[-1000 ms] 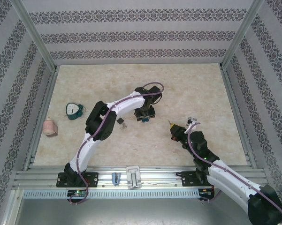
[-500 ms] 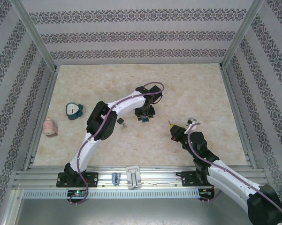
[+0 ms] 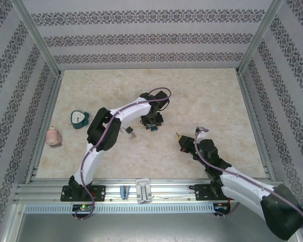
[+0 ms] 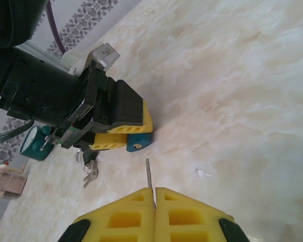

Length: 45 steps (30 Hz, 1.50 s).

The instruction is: Unlock with the key

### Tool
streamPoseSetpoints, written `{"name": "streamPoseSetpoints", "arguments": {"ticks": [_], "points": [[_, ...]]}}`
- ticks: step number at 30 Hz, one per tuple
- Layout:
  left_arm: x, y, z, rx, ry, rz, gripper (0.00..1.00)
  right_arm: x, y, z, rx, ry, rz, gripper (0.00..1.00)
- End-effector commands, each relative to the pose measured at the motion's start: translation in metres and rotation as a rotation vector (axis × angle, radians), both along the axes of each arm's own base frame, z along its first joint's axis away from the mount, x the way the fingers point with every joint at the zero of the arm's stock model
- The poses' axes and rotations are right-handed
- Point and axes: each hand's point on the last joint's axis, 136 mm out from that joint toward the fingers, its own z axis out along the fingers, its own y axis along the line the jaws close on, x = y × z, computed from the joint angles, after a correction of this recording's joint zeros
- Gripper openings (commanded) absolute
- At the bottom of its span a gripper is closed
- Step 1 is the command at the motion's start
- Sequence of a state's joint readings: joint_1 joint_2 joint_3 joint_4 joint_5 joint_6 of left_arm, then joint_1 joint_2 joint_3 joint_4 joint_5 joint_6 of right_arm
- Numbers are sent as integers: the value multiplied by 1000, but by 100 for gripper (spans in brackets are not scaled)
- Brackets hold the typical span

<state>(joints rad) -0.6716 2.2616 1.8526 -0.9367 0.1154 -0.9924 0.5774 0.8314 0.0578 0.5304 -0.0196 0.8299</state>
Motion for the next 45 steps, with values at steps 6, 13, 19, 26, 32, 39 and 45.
{"name": "streamPoseSetpoints", "arguments": {"ticks": [6,13,19,26,32,39,45], "points": [[25,24,90,-185,-179,106,29,31,56,60,160,-147,118,0],[21,35,119,-266,-225,163,29,54,93,76,264,-190,167,0],[20,41,130,-306,-250,197,29,66,117,84,308,-209,198,0],[21,42,131,-333,-248,221,29,66,128,74,332,-192,212,0],[23,46,133,-350,-258,247,29,61,127,61,319,-158,193,0],[22,46,136,-371,-264,251,29,67,132,52,346,-129,186,0],[19,43,135,-390,-257,254,29,71,129,54,348,-138,163,0]]}}
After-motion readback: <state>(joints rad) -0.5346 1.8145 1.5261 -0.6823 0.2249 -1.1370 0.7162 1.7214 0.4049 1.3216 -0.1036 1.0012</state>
